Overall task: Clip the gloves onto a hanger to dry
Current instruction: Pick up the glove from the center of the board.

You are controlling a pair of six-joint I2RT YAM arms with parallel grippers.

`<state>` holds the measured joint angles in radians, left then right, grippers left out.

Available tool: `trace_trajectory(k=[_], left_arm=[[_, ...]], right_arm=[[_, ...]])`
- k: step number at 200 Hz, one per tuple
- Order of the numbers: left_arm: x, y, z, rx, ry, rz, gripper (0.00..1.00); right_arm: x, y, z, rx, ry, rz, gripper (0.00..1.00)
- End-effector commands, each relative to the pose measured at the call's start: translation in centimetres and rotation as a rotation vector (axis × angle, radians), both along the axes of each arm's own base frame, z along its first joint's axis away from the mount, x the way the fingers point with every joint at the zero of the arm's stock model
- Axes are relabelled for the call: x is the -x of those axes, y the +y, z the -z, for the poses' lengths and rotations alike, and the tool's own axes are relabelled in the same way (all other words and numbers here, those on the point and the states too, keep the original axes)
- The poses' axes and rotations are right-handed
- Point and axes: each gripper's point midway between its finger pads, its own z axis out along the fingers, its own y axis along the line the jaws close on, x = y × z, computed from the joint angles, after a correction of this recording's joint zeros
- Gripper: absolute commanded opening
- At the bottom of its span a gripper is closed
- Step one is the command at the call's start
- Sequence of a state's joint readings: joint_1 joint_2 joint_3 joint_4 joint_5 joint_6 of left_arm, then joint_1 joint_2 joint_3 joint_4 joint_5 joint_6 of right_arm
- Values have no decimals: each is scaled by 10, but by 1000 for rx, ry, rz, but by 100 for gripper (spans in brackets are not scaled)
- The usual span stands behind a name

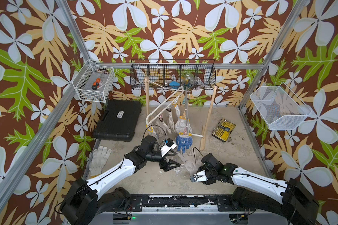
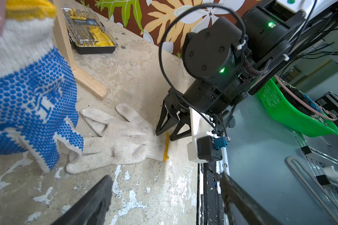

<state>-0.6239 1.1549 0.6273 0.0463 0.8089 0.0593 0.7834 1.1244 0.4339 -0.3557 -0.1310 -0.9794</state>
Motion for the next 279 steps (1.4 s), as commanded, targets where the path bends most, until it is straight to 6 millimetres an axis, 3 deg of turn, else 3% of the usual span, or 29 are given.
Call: trace_trajectory(k=[1, 22, 93, 125, 156, 223, 248, 279], left_arm=[[-1, -2, -4, 25, -19, -1, 88], [-2, -2, -1, 23, -15, -3, 88], [-4, -4, 4, 7, -13, 8, 88], [-9, -6, -4, 2, -52, 3, 88], [-22, -7, -23, 5, -127, -25, 88], [-89, 0, -71, 46, -244, -113, 87], [-126, 6, -78, 64, -233, -200, 86], [-154, -2, -83, 84, -240, -213, 84]], right_arm=[[1, -8, 7, 53, 12, 23, 48], [2, -10, 10, 71, 17, 21, 42], [-1, -7, 3, 49, 31, 88, 3], [-11, 1, -19, -11, 20, 170, 0], [-27, 3, -59, -120, 2, 276, 0], [-102, -19, -196, -431, -166, 553, 0], [-124, -22, -224, -459, -215, 626, 0], [-145, -23, -250, -505, -261, 706, 0]])
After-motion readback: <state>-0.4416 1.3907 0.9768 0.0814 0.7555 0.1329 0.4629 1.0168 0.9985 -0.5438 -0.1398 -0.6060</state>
